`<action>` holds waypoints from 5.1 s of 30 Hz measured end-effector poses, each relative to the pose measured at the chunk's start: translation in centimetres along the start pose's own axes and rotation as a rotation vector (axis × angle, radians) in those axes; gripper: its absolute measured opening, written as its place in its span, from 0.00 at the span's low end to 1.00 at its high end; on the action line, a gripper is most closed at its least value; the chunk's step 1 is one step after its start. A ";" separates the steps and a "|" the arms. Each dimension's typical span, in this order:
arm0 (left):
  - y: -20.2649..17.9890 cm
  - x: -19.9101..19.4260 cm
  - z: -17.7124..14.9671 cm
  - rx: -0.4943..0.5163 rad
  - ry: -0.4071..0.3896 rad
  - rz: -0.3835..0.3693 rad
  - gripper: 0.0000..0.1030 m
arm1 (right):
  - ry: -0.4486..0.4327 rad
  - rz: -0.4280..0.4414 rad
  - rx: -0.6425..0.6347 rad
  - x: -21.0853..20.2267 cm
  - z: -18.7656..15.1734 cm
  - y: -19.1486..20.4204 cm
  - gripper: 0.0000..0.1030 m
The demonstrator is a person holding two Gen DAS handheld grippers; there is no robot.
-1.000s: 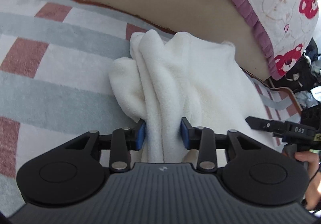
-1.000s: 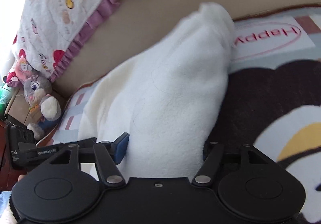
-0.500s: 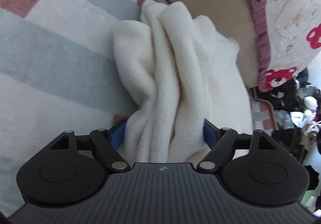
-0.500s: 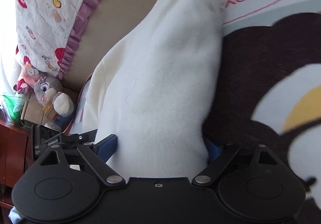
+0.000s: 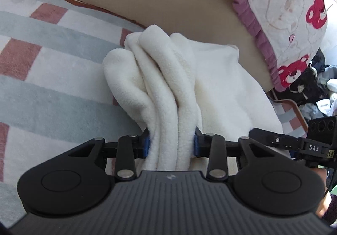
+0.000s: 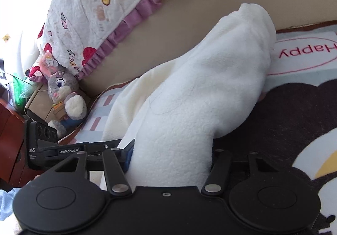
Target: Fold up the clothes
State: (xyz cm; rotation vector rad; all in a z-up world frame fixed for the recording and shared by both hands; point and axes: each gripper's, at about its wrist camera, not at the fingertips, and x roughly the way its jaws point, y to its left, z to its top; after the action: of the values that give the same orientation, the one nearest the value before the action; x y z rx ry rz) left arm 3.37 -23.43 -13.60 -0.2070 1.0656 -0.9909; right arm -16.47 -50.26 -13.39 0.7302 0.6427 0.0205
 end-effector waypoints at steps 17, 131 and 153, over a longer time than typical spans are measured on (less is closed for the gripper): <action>0.1 -13.6 0.1 -0.146 -0.214 0.081 0.33 | 0.182 0.078 -0.336 1.5 6.1 16.5 0.60; 26.7 -14.3 18.9 0.010 -0.104 1.100 0.17 | 0.002 -0.027 -0.241 33.6 1.2 25.7 0.64; 25.8 -16.8 11.7 -0.085 -0.201 1.060 0.15 | 0.068 -0.122 -0.674 29.4 -5.7 33.7 0.50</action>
State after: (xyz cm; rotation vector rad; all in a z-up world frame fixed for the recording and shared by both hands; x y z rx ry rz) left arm 25.78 0.69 -11.89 0.1878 0.8504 0.0322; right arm 10.83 -14.49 -11.36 0.0403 0.6898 0.1433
